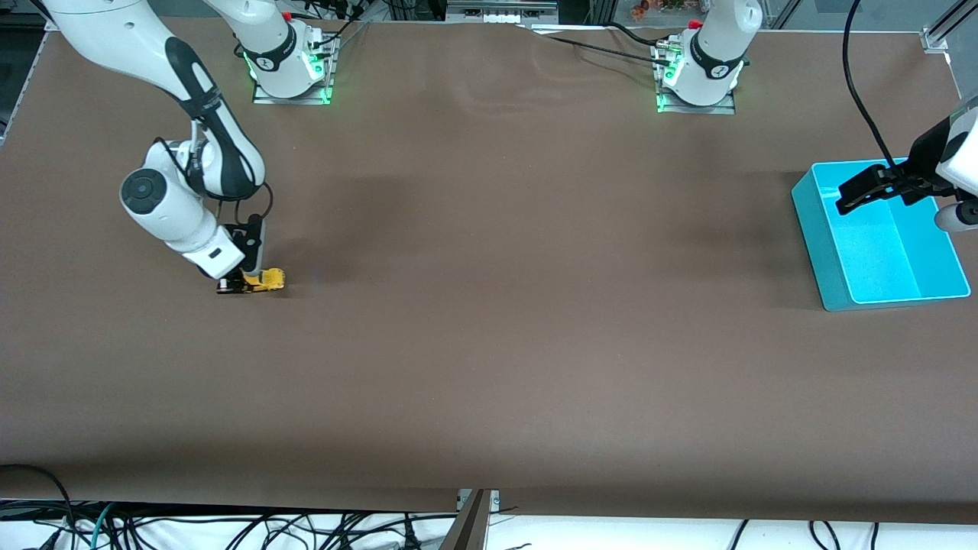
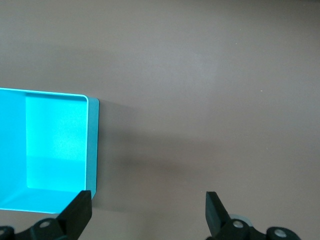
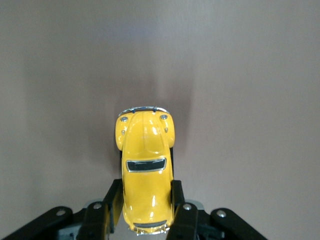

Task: Wind and store yellow beetle car
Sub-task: 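Drag the held car backward along the table with the right gripper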

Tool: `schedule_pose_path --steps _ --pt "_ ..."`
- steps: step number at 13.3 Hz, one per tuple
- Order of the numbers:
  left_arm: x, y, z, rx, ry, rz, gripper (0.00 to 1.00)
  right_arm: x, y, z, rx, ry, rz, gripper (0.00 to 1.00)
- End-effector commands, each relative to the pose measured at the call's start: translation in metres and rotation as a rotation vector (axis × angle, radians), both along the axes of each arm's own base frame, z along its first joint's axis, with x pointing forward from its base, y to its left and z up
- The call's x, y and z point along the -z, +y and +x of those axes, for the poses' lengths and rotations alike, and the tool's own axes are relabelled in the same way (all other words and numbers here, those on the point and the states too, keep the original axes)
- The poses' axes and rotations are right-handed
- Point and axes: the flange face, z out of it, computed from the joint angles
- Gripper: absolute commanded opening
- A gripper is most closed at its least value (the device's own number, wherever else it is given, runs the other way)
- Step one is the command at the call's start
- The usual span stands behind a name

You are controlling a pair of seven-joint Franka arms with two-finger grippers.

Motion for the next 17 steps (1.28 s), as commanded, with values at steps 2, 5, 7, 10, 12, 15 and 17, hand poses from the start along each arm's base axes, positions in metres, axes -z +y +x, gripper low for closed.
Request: schedule_pose_path --steps 2,5,7,10,12,15,17 --pt "-0.006 0.000 0.004 0.017 -0.010 -0.003 1.00 0.019 -0.039 -0.007 0.023 0.018 -0.002 0.28" --pt "-0.006 0.000 0.004 0.017 -0.010 -0.003 1.00 0.024 -0.081 -0.006 0.027 0.004 -0.011 0.28" --pt "-0.007 0.000 0.004 0.015 -0.012 -0.003 1.00 0.029 -0.104 -0.006 0.032 0.006 -0.014 0.28" --pt "-0.006 0.000 0.004 0.017 -0.010 -0.003 1.00 0.030 -0.129 -0.009 0.066 -0.001 -0.017 0.28" --pt "-0.006 0.000 0.004 0.017 -0.010 -0.003 1.00 0.031 -0.137 -0.009 0.062 -0.004 -0.020 0.28" --pt "-0.007 0.000 0.004 0.017 -0.012 -0.003 1.00 0.033 -0.137 -0.008 0.062 -0.005 -0.019 0.30" --pt "-0.006 0.000 0.004 0.015 -0.010 -0.003 1.00 0.033 -0.134 -0.007 0.065 -0.006 -0.015 0.78"
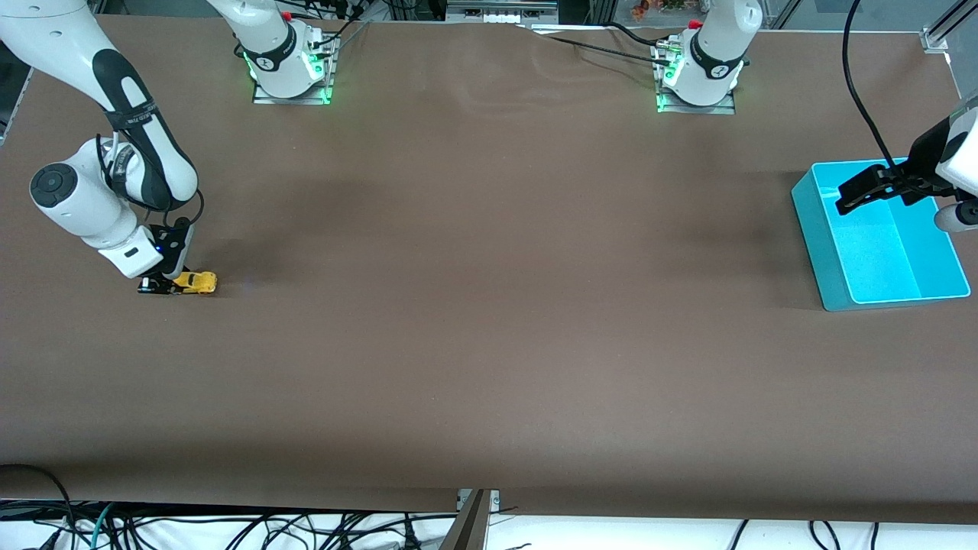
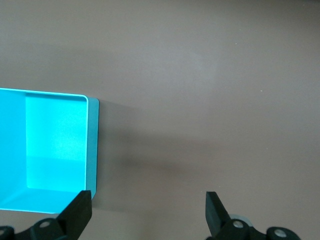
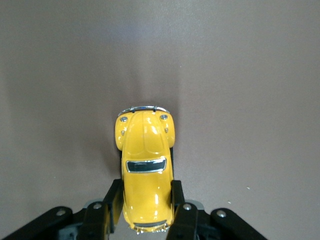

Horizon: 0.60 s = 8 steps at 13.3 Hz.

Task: Wind and store yellow beetle car
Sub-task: 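Drag the held car backward along the table with the right gripper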

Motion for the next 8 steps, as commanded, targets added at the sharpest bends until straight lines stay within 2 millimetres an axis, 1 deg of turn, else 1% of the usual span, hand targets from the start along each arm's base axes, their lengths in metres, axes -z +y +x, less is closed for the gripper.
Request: schedule_pose_path --steps 1,3,5,8 --pt "-0.006 0.000 0.004 0.015 -0.010 -0.003 1.00 0.028 -0.004 0.000 -0.009 0.024 0.008 1.00" --pt "-0.006 0.000 0.004 0.015 -0.010 -0.003 1.00 0.015 0.010 0.010 -0.027 0.002 0.017 1.00" --pt "-0.006 0.000 0.004 0.015 -0.010 -0.003 1.00 0.003 0.010 0.014 -0.026 0.006 0.018 1.00" --pt "-0.006 0.000 0.004 0.016 -0.010 -0.003 1.00 -0.022 0.006 0.031 -0.024 0.048 0.026 1.00"
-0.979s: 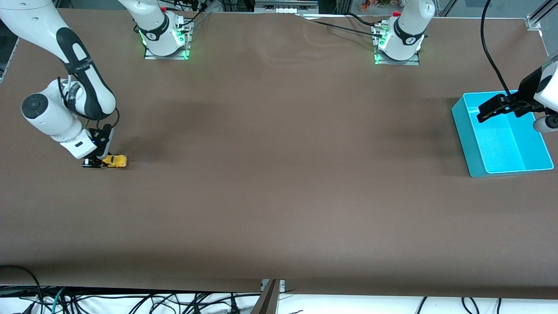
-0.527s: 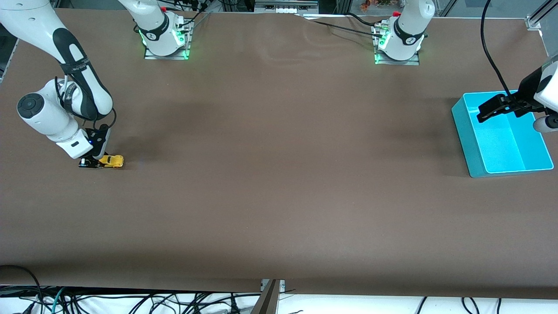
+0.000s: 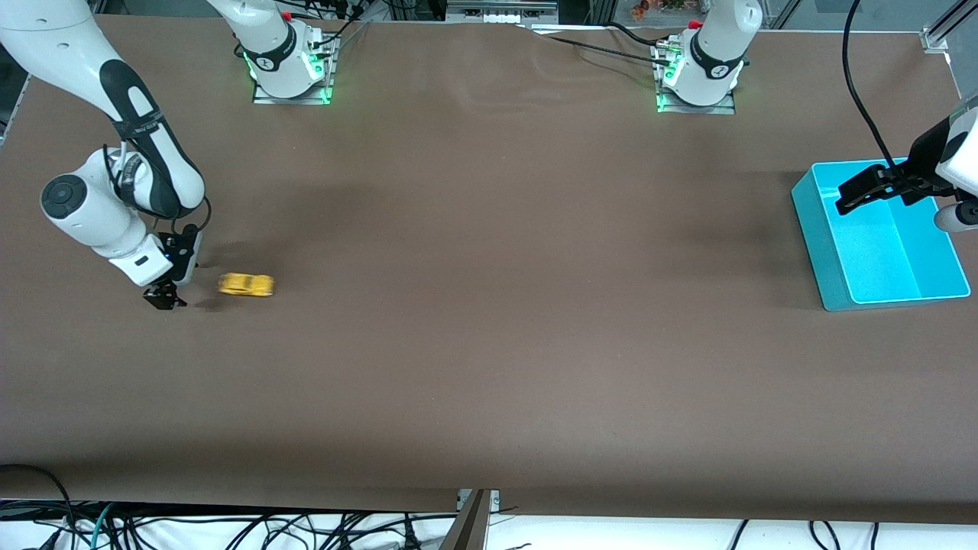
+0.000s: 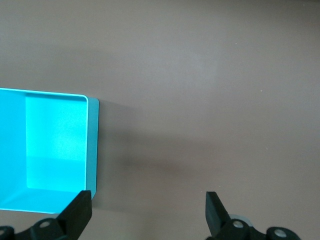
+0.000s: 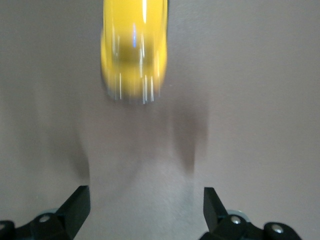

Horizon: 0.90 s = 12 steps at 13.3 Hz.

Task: Wind and store yellow beetle car
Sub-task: 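Open the right gripper, releasing the car to roll toward the blue box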

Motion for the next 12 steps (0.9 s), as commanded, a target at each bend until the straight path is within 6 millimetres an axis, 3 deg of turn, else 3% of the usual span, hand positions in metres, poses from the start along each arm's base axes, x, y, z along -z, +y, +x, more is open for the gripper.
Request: schedule_pose_path --steps 1,6,10,12 --pt "-0.006 0.000 0.004 0.015 -0.010 -0.003 1.00 -0.032 -0.006 0.019 0.000 0.035 0.013 1.00" --pt "-0.006 0.000 0.004 0.016 -0.010 -0.003 1.00 -0.080 -0.001 0.054 0.028 0.052 0.066 1.00" --pt "-0.007 0.001 0.004 0.015 -0.013 -0.003 1.00 -0.130 -0.002 0.078 0.148 0.027 0.107 1.00" --pt "-0.014 0.004 0.007 0.012 -0.027 -0.004 1.00 -0.160 0.012 0.094 0.216 0.000 0.126 1.00"
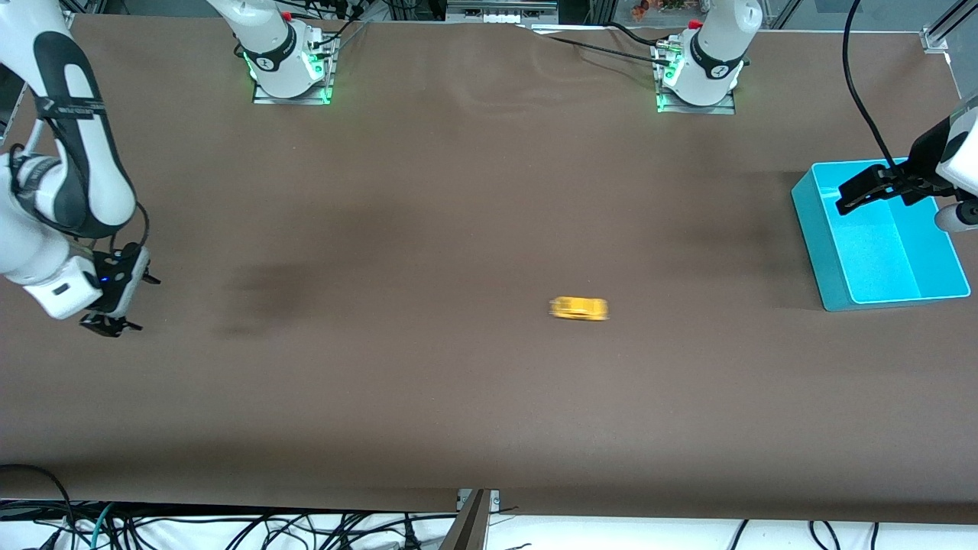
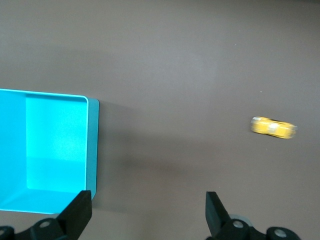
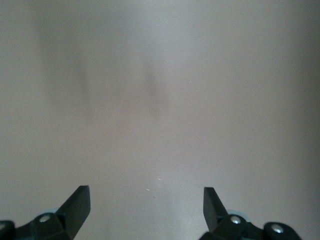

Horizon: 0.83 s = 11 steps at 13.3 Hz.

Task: Wind and store yellow beetle car
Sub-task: 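Open the right gripper, releasing the car to roll toward the blue box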

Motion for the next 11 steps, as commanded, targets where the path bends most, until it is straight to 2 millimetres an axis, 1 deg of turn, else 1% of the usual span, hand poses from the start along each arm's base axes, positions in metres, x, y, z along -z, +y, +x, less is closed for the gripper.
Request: schedule_pose_path --steps 1,2,3,4,5,7,8,9,10,11 --pt "-0.010 0.004 0.007 0.012 -0.017 -0.004 1.00 -0.051 0.019 0.021 0.104 -0.013 0.041 1.00" --pt "-0.010 0.004 0.007 0.012 -0.017 -0.004 1.00 -0.072 0.030 0.028 0.173 0.001 0.054 1.00" --pt "-0.009 0.003 0.007 0.013 -0.014 -0.004 1.00 -0.086 0.044 0.032 0.262 0.025 0.067 1.00" --pt "-0.009 0.003 0.007 0.013 -0.014 -0.004 1.00 -0.098 0.053 0.034 0.355 0.039 0.076 1.00" --pt "-0.009 0.003 0.007 0.015 -0.014 -0.004 1.00 -0.117 0.069 0.034 0.435 0.048 0.086 1.00" --pt "-0.007 0.000 0.008 0.016 -0.011 -0.004 1.00 -0.138 0.096 0.033 0.608 0.082 0.096 1.00" --pt "-0.005 -0.004 0.009 0.021 -0.006 -0.004 1.00 -0.143 0.112 0.032 0.690 0.103 0.098 1.00" --pt "-0.003 -0.006 0.009 0.024 0.000 -0.004 1.00 -0.159 0.125 0.030 0.786 0.106 0.105 1.00" --pt "-0.004 -0.006 0.009 0.026 -0.002 -0.004 1.00 -0.168 0.141 0.026 0.885 0.131 0.106 1.00" --pt "-0.005 -0.005 0.008 0.018 -0.002 -0.005 1.00 -0.179 0.152 0.024 0.977 0.139 0.103 1.00"
